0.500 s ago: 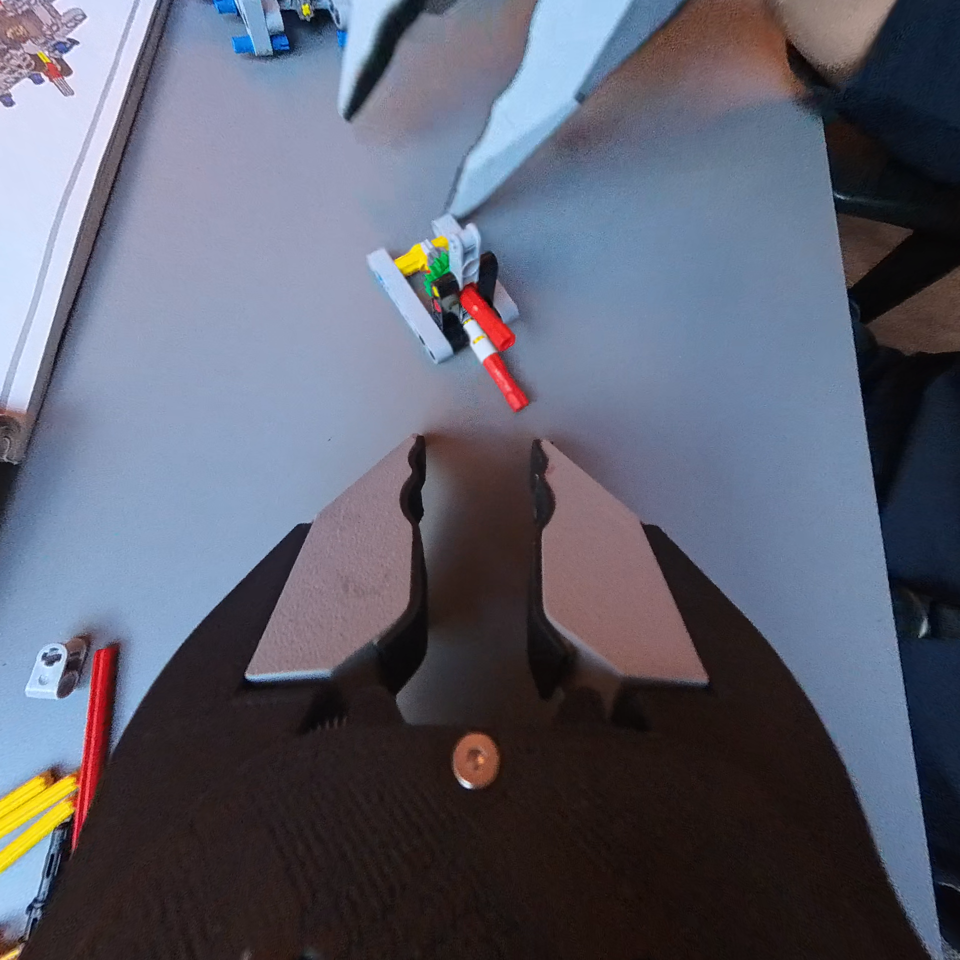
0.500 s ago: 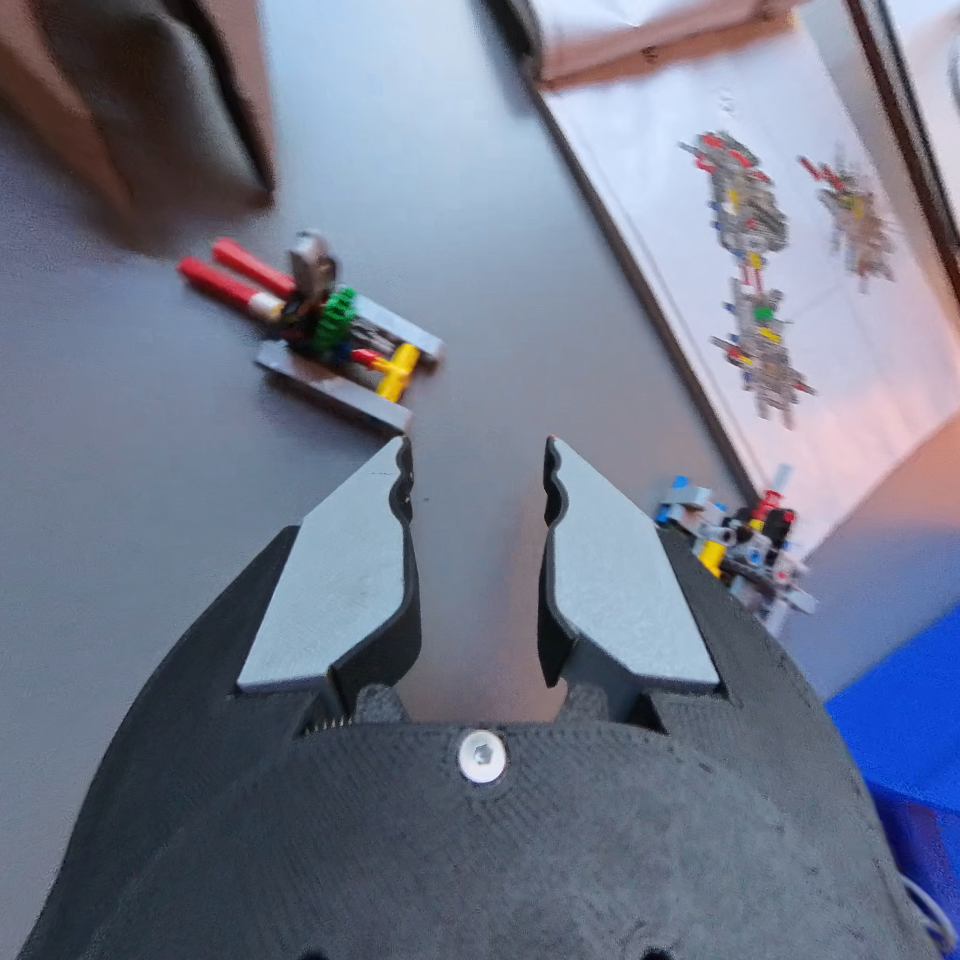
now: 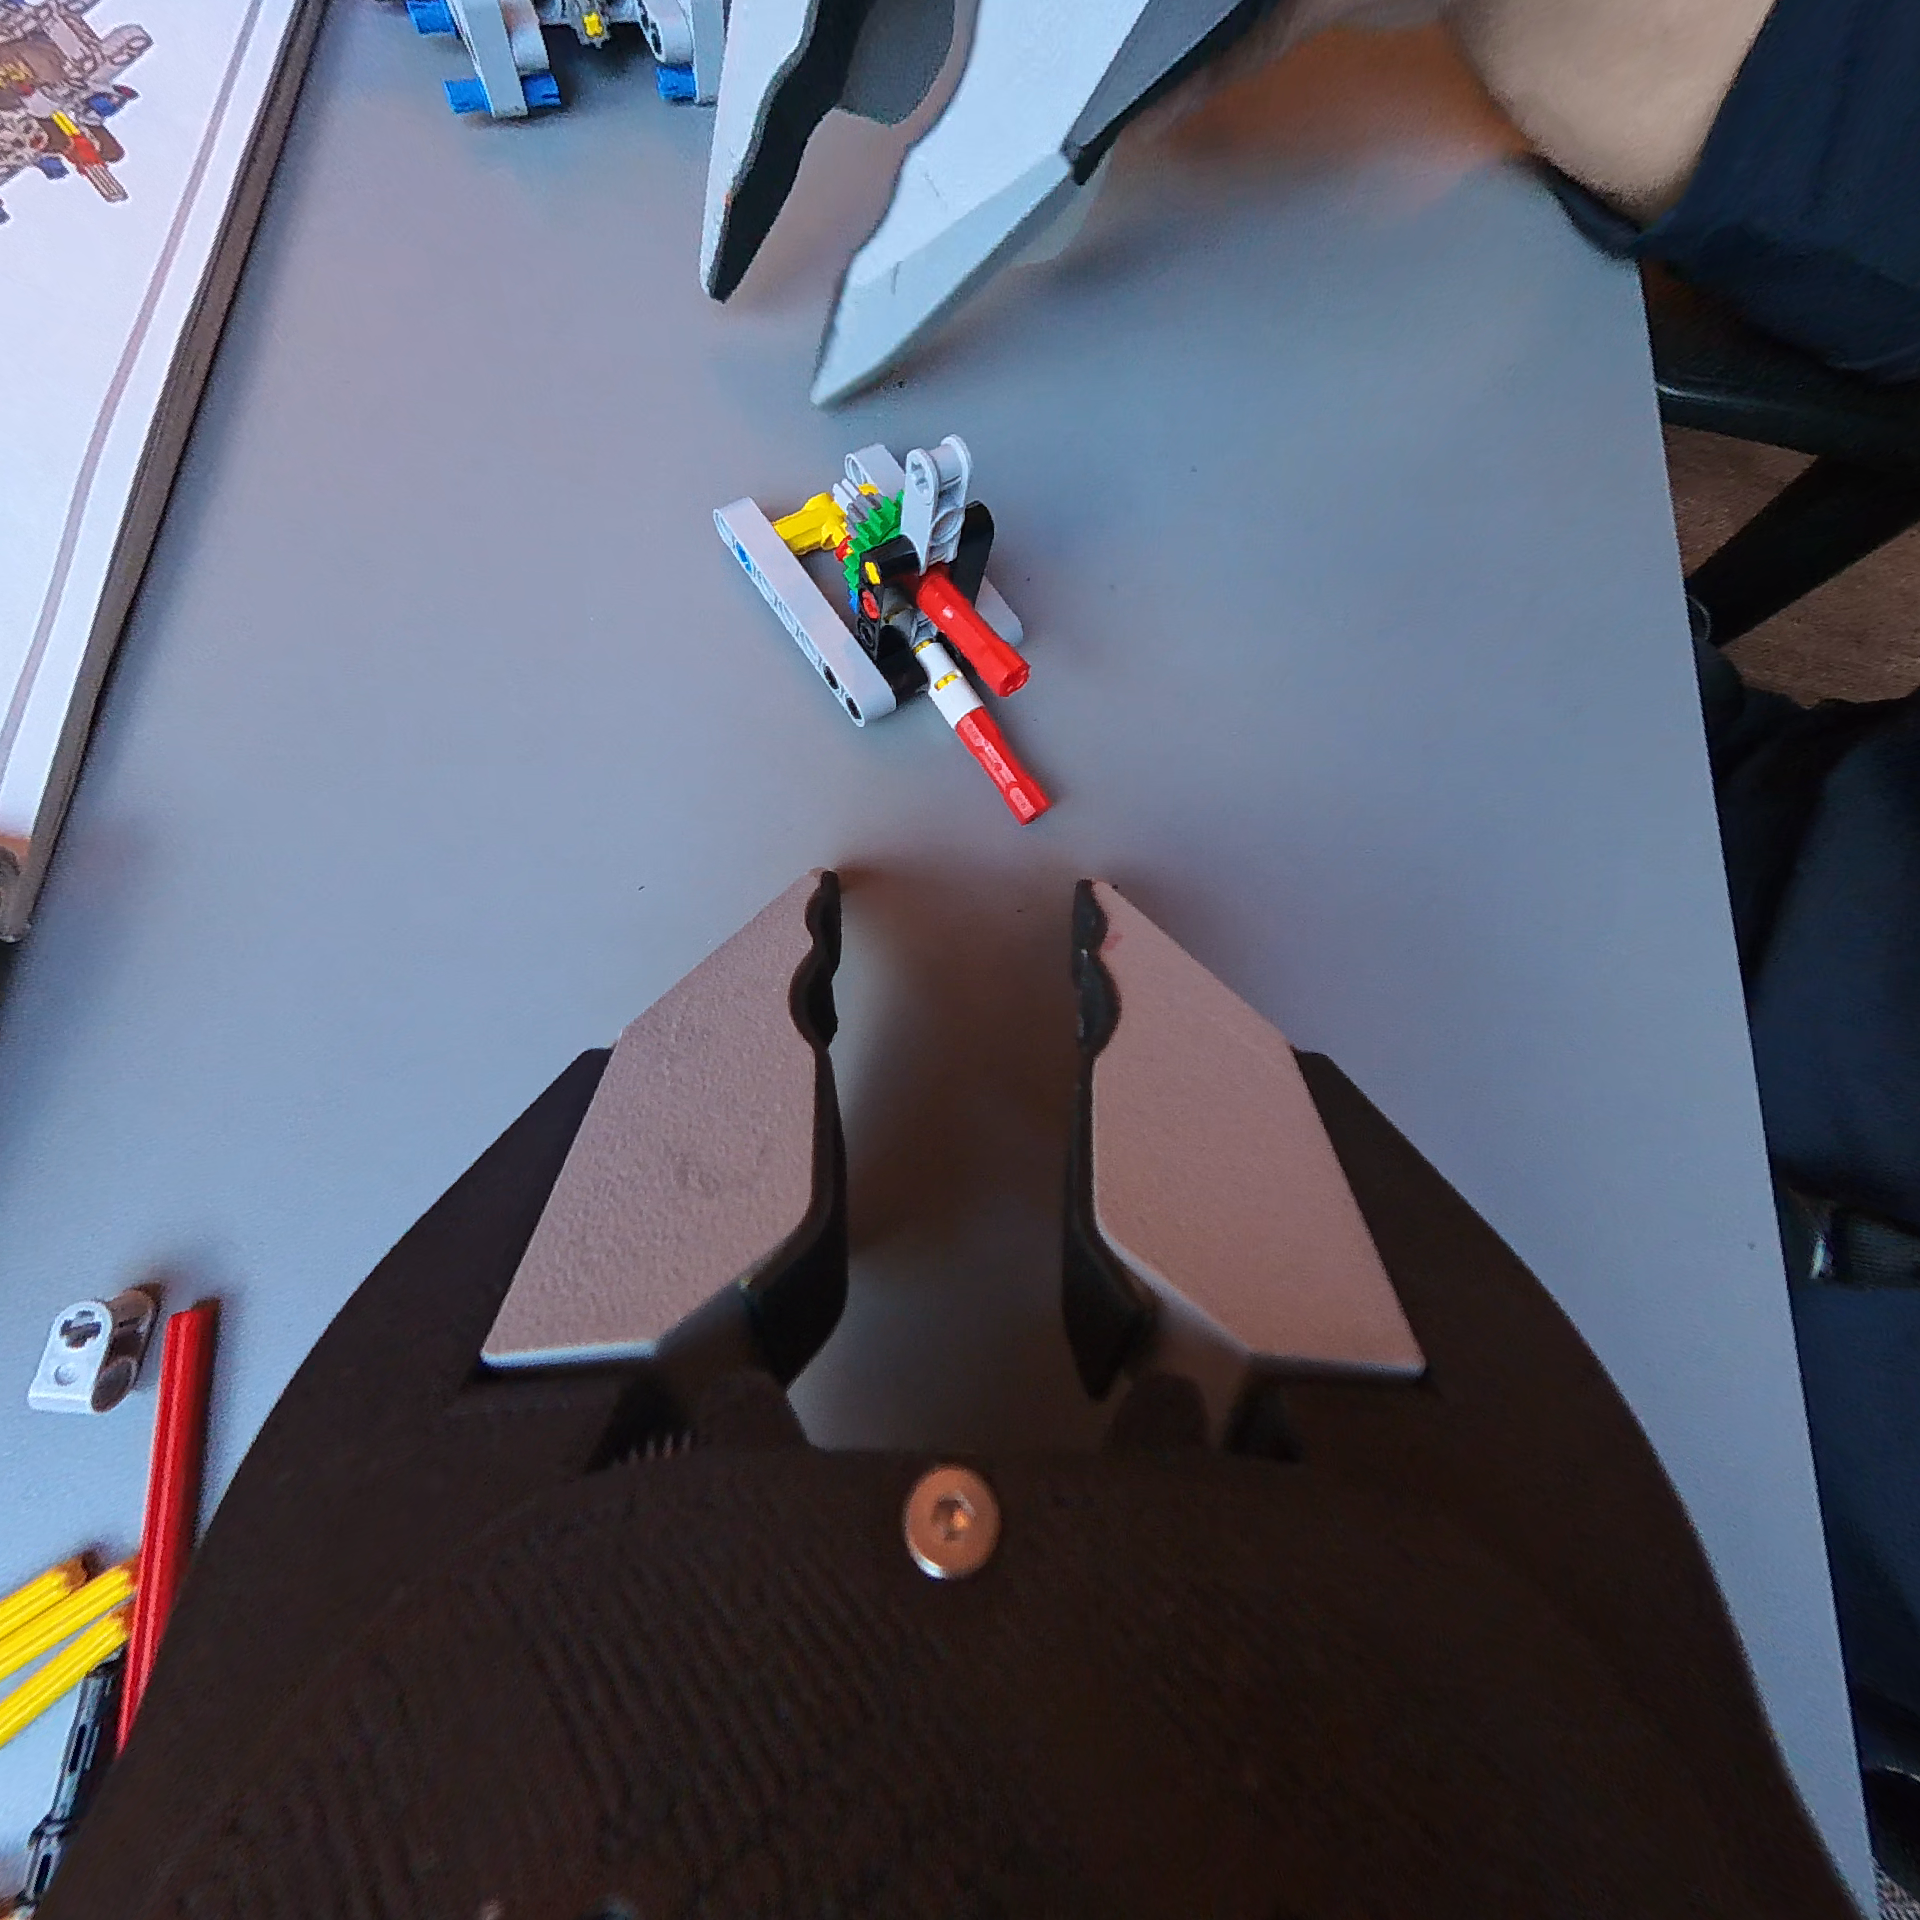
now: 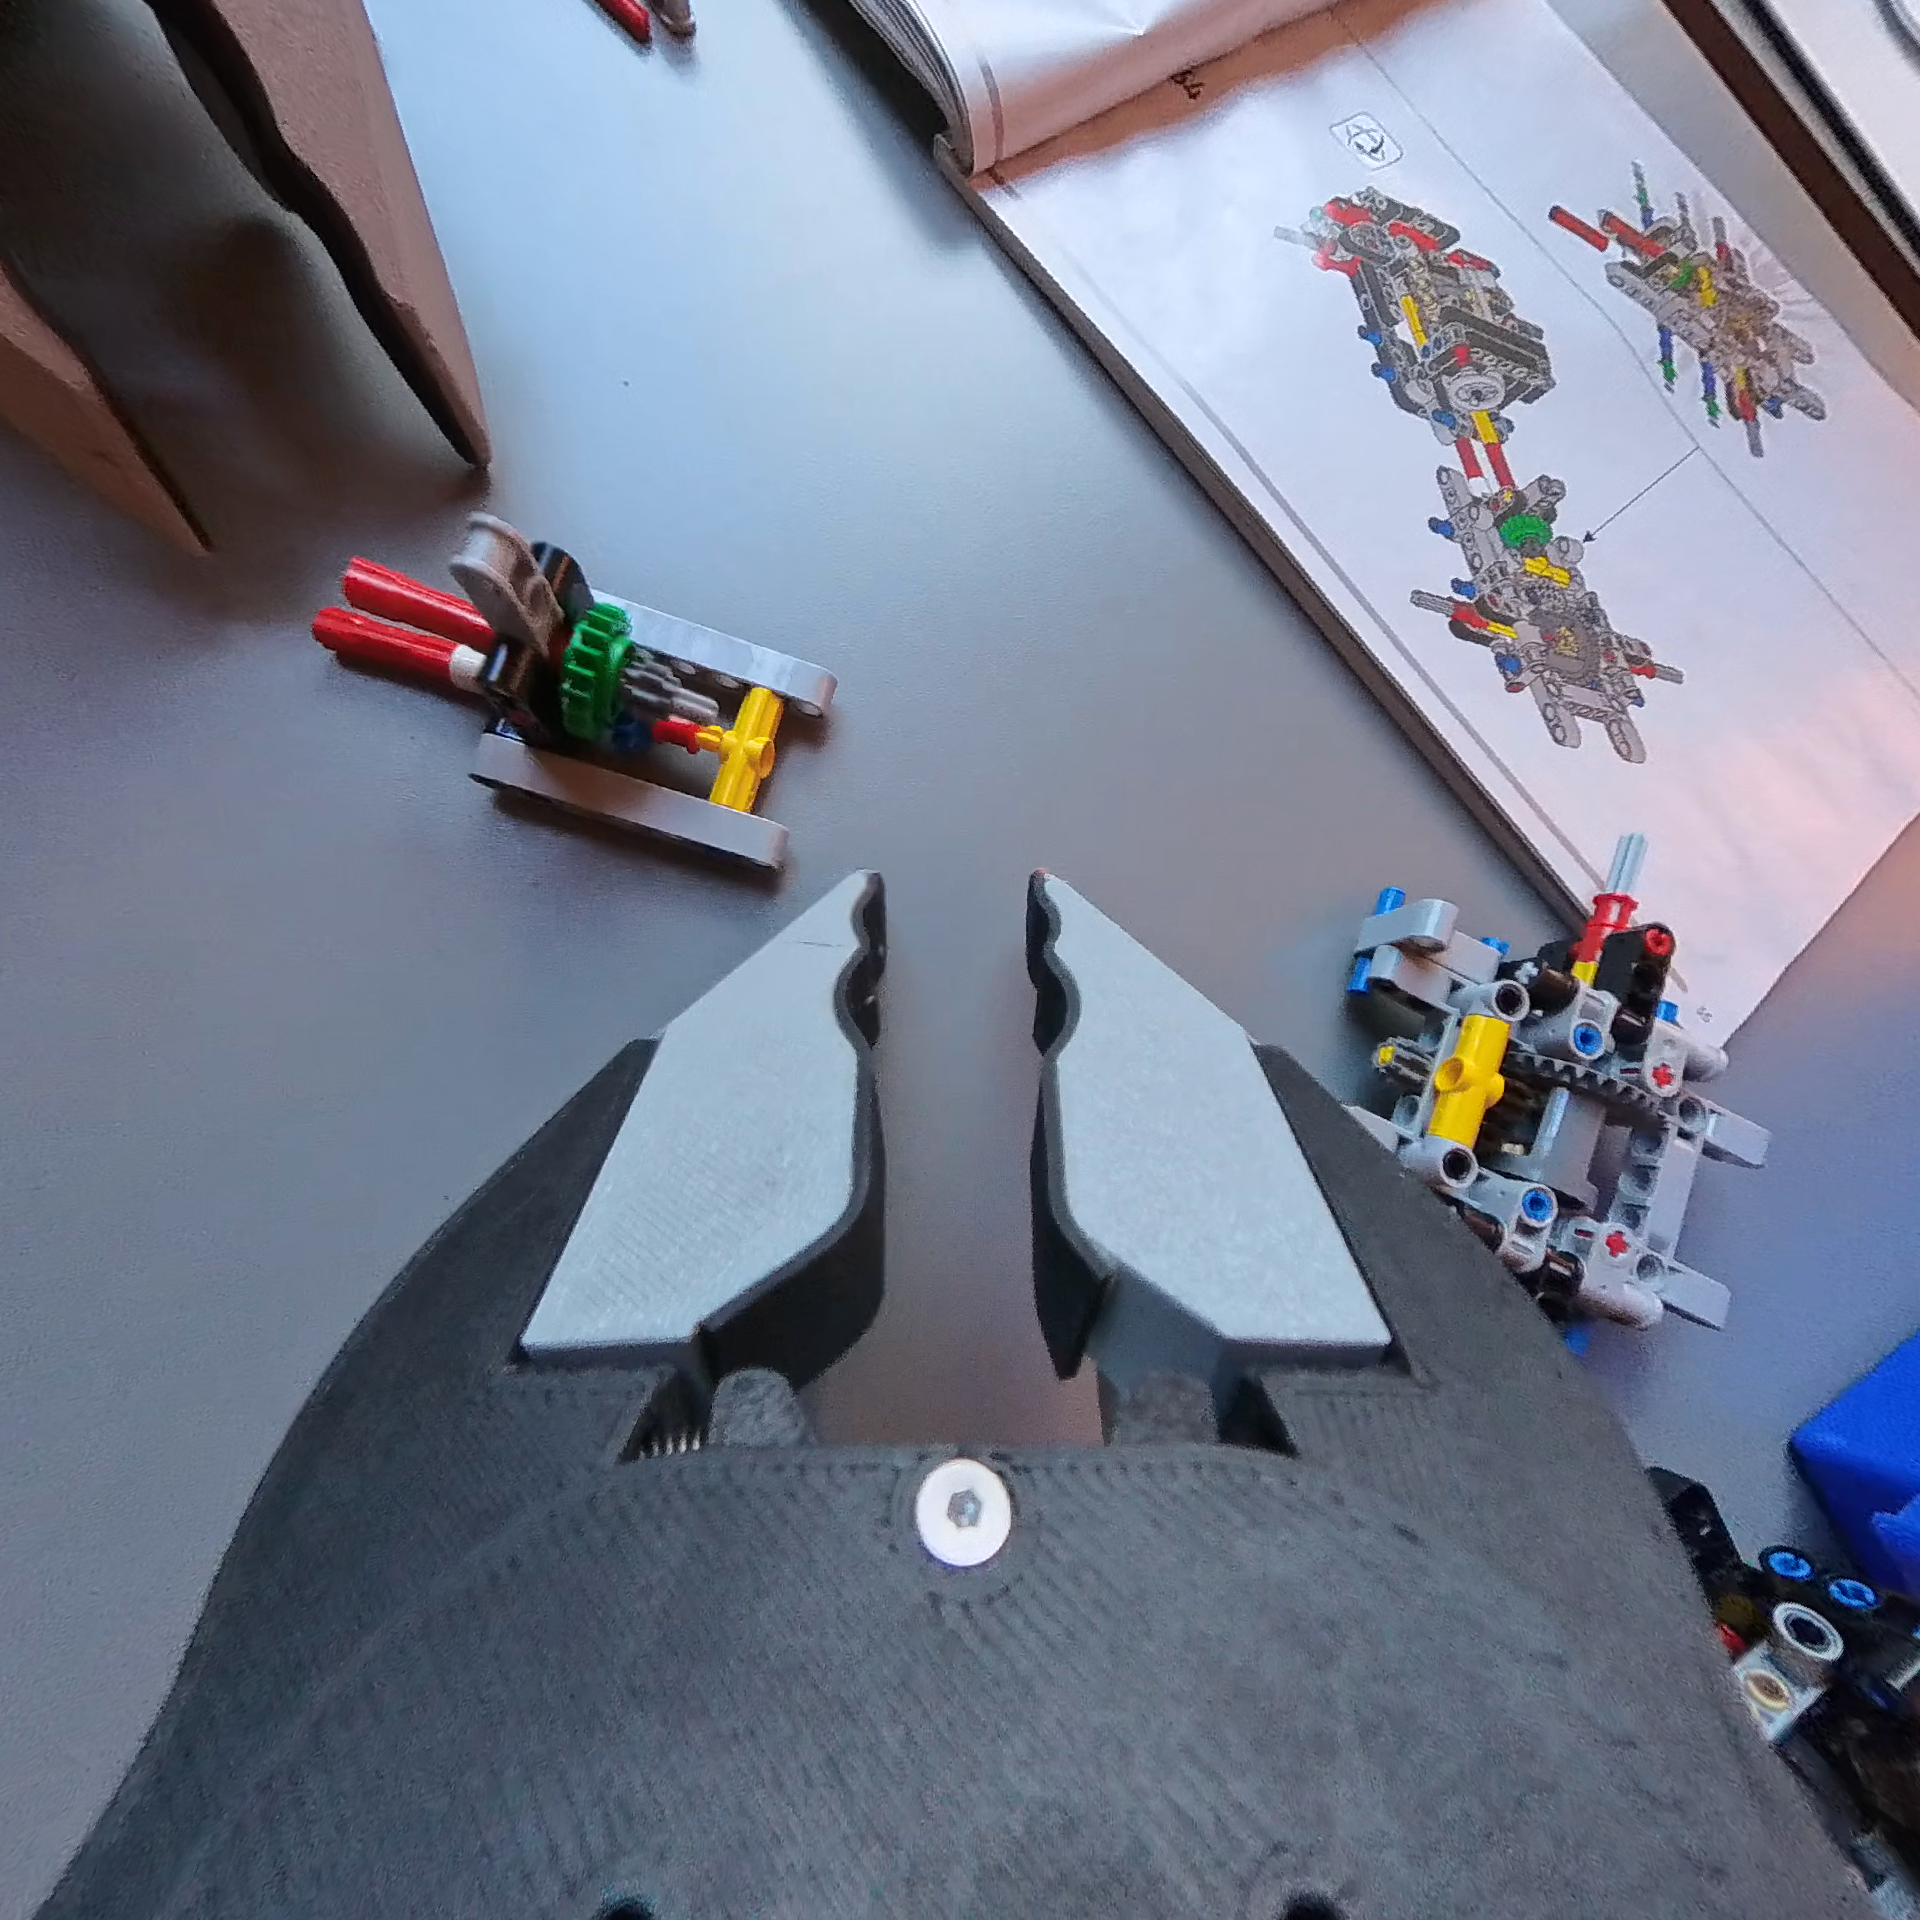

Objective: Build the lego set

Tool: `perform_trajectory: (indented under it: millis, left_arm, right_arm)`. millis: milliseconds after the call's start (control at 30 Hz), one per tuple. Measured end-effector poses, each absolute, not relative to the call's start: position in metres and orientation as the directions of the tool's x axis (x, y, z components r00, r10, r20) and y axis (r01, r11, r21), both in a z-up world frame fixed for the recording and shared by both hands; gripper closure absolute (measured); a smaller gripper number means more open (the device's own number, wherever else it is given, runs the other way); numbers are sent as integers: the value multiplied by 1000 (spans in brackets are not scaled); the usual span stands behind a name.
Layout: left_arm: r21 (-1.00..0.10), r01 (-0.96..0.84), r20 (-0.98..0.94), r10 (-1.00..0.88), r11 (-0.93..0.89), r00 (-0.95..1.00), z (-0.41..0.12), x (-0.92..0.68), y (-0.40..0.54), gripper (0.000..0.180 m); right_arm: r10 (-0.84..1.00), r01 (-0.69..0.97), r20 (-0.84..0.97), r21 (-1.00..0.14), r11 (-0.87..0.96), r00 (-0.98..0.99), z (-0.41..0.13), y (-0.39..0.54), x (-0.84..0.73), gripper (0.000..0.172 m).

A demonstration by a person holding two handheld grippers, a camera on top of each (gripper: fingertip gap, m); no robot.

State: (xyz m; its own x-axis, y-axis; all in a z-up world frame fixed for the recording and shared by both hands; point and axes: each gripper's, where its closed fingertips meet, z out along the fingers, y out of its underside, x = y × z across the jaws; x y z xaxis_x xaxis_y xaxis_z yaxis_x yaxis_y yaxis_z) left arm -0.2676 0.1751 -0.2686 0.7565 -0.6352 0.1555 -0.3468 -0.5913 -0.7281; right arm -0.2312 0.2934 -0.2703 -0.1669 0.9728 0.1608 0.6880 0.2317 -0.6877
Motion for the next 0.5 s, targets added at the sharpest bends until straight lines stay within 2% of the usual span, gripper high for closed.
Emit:
perform_trajectory:
  millis: [100, 500]
  left_arm:
    - [-728, -341, 160, -631, -595, 759, -269, -267, 175, 139]
    - [-728, -353, 140, -632, -587, 762, -269, -266, 176, 139]
  right_arm:
    - [968, 658, 187, -709, 252, -169, -272, 298, -235, 155]
    - [966, 643, 209, -722, 257, -152, -272, 304, -238, 161]
